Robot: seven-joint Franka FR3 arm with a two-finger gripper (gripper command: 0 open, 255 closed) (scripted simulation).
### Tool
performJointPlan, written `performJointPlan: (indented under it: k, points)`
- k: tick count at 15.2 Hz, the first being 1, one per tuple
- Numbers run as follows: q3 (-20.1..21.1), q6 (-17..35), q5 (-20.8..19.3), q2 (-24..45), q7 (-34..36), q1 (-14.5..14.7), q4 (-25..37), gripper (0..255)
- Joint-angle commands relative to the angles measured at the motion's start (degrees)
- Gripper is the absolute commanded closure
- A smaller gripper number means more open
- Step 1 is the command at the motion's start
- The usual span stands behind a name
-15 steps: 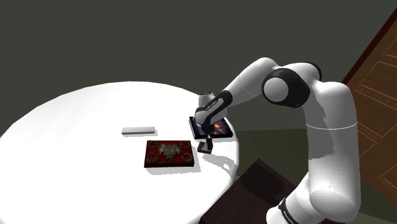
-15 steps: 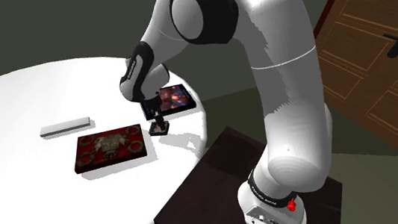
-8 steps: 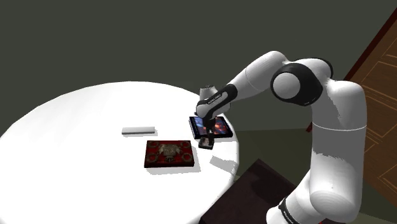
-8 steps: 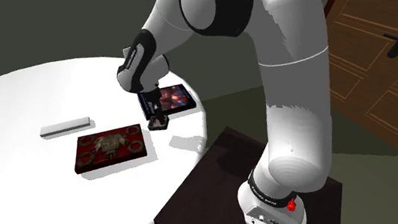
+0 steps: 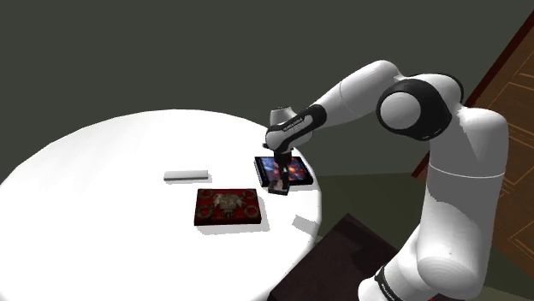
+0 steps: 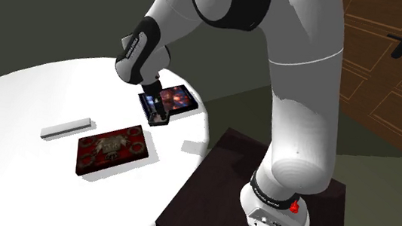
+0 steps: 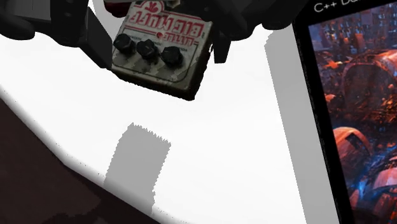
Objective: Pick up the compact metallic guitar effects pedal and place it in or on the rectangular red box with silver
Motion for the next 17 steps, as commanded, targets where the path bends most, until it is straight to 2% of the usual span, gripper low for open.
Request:
performJointPlan:
  k: [1,10,17]
  points:
    - [0.4,-1.2,0.2,0.5,0.8,0.6,1.6,255]
    - [4.0,-10.6,2.5,9.6,8.1,5.3,19.8,255]
    - [6.1,-20.5,3.7,20.4,13.2,8.2,40.3,255]
